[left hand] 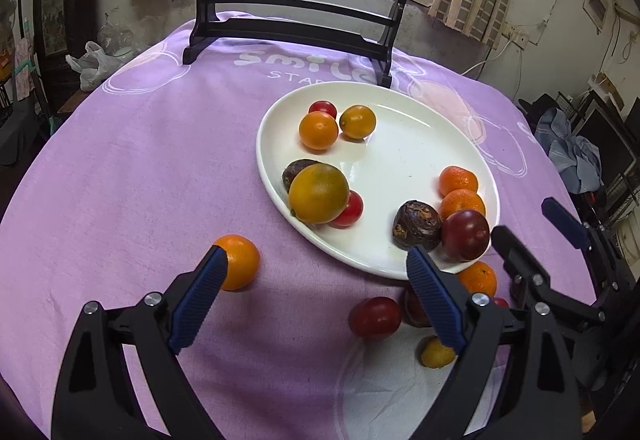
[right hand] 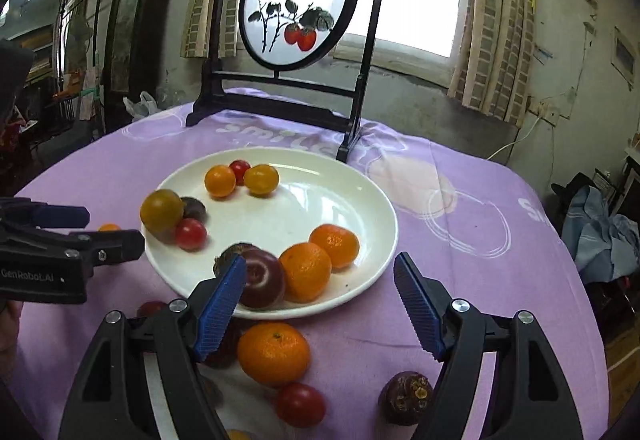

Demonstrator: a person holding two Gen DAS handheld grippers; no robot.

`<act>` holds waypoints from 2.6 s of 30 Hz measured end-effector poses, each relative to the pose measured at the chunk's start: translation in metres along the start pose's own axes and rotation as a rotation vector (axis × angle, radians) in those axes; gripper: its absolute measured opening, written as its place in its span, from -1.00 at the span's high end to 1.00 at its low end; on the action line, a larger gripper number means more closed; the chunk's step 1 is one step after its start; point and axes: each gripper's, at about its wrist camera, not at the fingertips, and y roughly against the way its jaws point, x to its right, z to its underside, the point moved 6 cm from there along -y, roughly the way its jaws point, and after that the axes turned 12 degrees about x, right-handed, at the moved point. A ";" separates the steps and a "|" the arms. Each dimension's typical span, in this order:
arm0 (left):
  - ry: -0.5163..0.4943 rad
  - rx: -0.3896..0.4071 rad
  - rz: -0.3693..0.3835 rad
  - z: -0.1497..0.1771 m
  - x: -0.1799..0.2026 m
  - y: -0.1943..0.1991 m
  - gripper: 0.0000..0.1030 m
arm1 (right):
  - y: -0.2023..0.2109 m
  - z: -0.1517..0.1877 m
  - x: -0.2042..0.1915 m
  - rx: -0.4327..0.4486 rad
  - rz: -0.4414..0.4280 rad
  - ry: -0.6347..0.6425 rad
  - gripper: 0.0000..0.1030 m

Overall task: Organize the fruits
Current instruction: 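Grasp a small yellow fruit with the right gripper while the left grasps another small yellow fruit, then lower both small yellow fruits into the white plate and open both grippers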

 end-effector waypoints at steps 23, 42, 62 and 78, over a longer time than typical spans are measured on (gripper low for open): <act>-0.132 -0.032 0.030 0.047 0.016 0.023 -0.73 | 0.070 0.076 -0.035 -0.224 -0.242 0.036 -0.02; -0.212 -0.103 0.059 0.085 0.039 0.021 -0.73 | 0.068 0.082 -0.019 -0.266 -0.218 -0.078 0.51; -0.332 -0.123 0.034 0.095 0.108 0.002 0.45 | 0.088 0.087 0.010 -0.232 -0.182 -0.131 0.51; -0.287 0.065 0.037 -0.003 0.061 0.031 0.46 | 0.071 0.021 0.001 -0.098 -0.205 -0.080 0.51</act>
